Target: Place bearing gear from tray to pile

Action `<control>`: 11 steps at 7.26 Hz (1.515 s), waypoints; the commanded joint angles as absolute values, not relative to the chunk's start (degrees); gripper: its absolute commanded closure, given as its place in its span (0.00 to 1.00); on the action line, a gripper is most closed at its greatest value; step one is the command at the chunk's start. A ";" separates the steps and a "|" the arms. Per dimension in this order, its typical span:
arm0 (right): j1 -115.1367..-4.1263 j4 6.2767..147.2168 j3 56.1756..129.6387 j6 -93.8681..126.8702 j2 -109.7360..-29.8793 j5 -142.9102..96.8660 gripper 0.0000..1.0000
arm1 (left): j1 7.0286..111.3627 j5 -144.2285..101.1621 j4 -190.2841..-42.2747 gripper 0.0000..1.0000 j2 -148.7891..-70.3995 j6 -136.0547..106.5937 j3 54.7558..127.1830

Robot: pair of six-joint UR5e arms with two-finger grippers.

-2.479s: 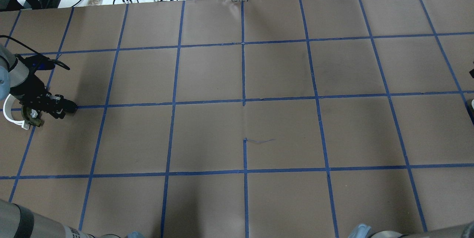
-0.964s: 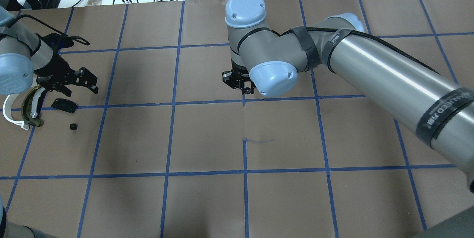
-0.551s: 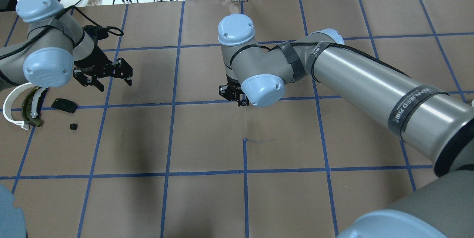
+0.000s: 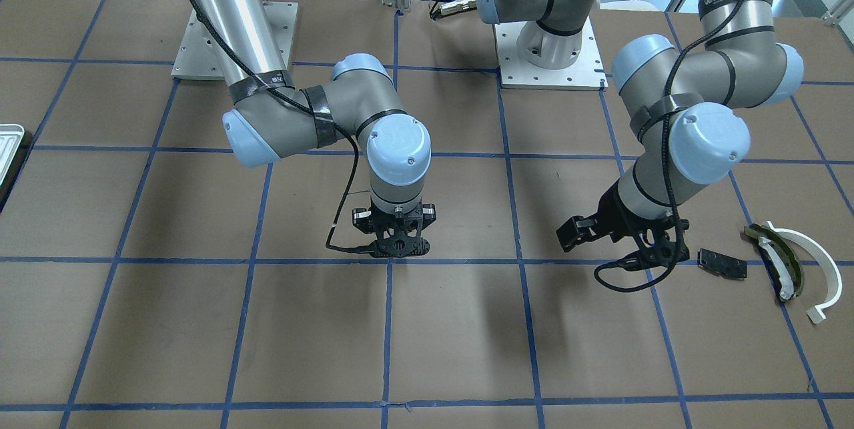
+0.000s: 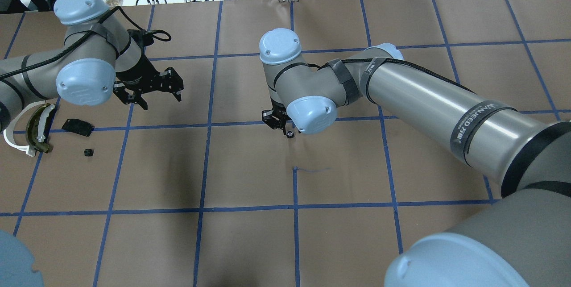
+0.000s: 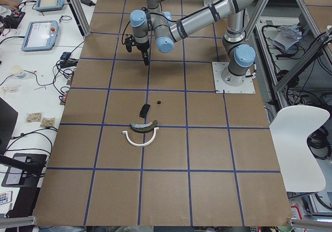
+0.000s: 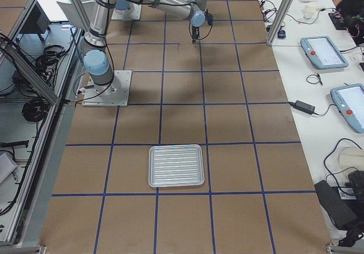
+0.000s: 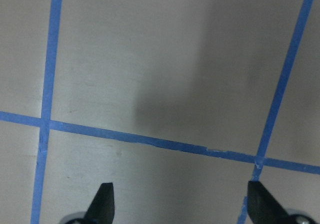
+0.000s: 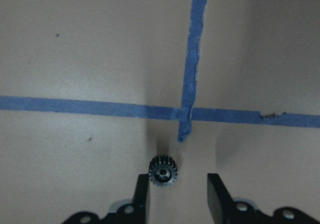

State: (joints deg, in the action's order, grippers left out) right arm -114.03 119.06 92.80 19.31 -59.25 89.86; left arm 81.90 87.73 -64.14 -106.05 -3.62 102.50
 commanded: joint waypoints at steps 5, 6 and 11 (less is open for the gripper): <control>-102.15 102.88 92.03 13.56 -80.11 89.82 0.00 | 100.77 87.80 -58.32 0.07 -107.39 -18.50 103.97; -97.87 98.48 92.02 11.19 -84.07 89.39 0.00 | 104.55 87.72 -54.53 0.07 -109.14 -21.68 103.89; -92.90 88.37 86.25 10.81 -89.48 89.74 0.00 | 113.38 89.90 -45.98 0.08 -119.25 -30.68 103.01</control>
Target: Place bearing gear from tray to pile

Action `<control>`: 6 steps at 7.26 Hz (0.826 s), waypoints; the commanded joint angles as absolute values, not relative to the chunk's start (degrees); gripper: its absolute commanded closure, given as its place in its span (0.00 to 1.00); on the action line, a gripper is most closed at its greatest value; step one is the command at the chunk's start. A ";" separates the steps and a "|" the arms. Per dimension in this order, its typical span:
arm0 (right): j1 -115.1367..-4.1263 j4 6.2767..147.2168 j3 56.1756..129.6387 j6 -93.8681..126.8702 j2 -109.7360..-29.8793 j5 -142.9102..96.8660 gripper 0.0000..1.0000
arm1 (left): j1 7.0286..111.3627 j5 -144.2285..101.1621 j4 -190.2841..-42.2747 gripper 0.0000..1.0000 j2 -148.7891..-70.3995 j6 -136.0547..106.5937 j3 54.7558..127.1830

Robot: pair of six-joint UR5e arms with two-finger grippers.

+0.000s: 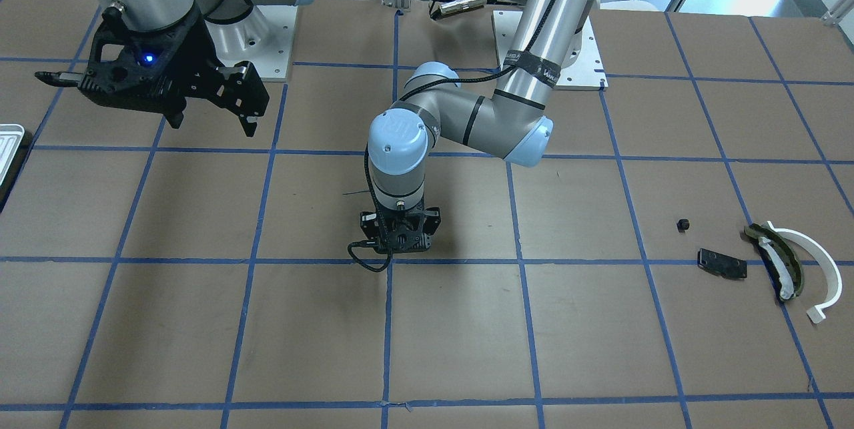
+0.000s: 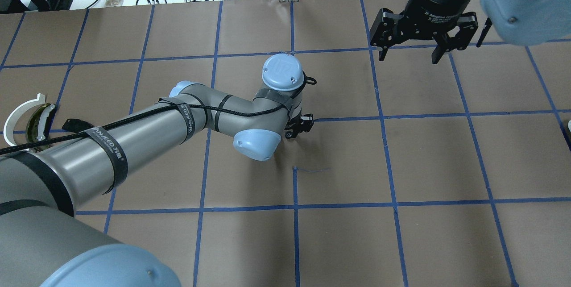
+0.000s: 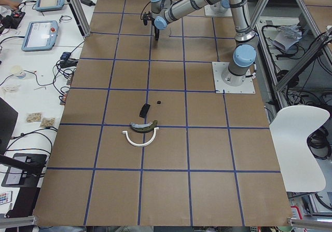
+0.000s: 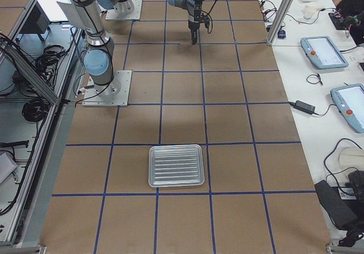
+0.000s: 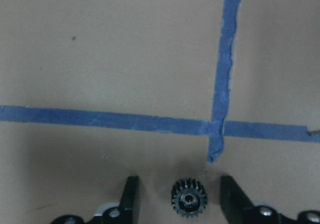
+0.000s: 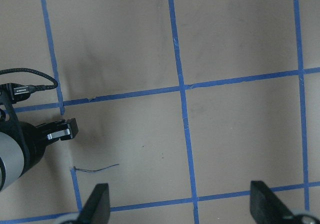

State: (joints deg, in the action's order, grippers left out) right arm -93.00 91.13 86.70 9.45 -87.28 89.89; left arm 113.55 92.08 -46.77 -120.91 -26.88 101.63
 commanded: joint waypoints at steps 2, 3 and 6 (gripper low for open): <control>-92.99 86.40 81.21 8.44 -83.32 90.00 0.00 | 111.55 91.67 -48.24 1.00 -118.84 -25.32 100.99; -93.08 86.83 81.30 8.26 -83.41 90.00 0.00 | 105.96 91.58 -53.82 1.00 -115.70 -20.53 99.94; -93.16 88.23 81.21 8.35 -83.41 89.74 0.00 | 83.06 96.66 -69.68 1.00 -104.96 8.75 101.50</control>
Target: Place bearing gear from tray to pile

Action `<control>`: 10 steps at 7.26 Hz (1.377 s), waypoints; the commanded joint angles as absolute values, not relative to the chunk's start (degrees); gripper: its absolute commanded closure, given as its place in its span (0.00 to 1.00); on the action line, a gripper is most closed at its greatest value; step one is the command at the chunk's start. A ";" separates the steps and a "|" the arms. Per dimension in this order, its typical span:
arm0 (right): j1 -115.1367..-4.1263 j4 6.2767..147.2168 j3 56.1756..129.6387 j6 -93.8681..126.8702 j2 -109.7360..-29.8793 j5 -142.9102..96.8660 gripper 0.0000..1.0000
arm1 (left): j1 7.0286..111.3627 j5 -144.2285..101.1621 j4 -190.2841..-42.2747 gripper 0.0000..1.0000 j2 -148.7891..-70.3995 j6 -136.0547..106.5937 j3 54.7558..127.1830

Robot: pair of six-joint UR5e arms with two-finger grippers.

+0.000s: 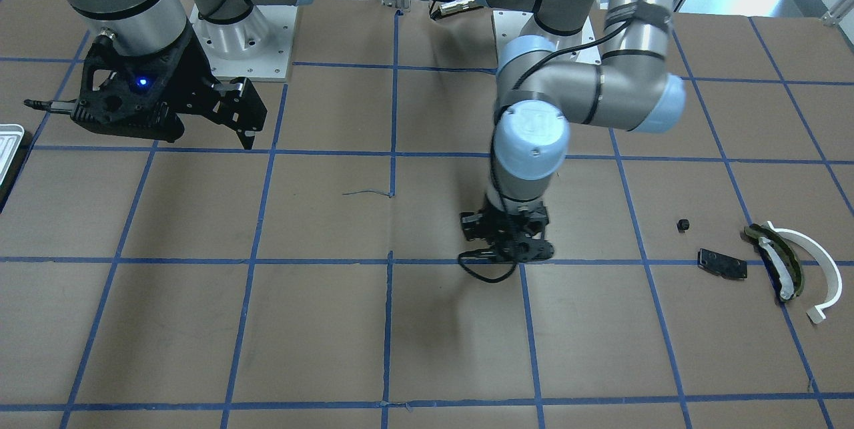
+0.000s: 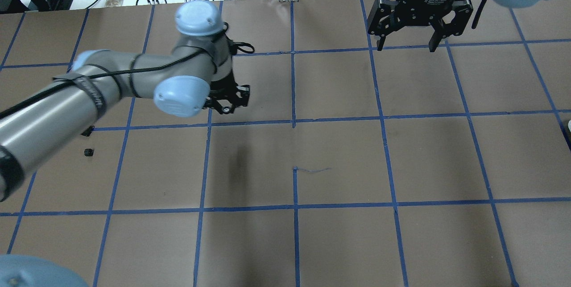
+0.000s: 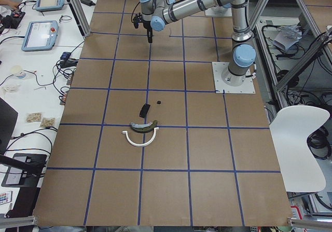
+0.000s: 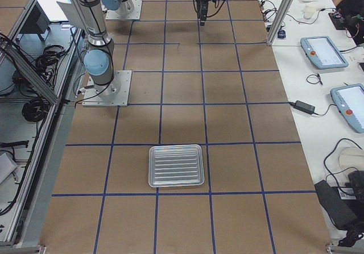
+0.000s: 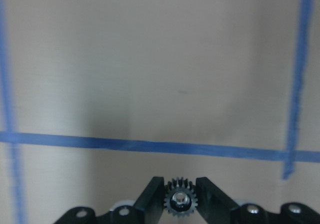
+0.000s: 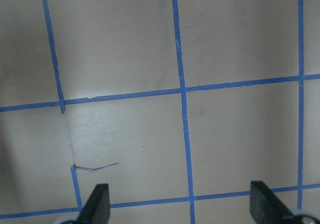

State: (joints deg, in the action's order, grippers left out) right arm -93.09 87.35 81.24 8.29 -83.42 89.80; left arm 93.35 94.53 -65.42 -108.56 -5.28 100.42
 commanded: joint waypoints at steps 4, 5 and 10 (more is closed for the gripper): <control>-93.25 88.51 81.56 8.61 -85.07 89.56 0.00 | 60.16 96.24 -54.60 1.00 -105.64 36.06 113.35; -93.25 88.59 82.52 8.79 -85.95 89.56 0.00 | 59.33 96.24 -51.88 1.00 -106.43 37.34 114.60; -93.16 89.12 84.73 8.61 -87.01 89.74 0.00 | 59.24 94.39 -50.01 1.00 -109.33 37.44 115.66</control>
State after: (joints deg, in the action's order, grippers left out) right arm -93.16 88.92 84.60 8.64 -86.98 89.56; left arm 59.26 94.24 -50.27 -108.45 37.50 115.53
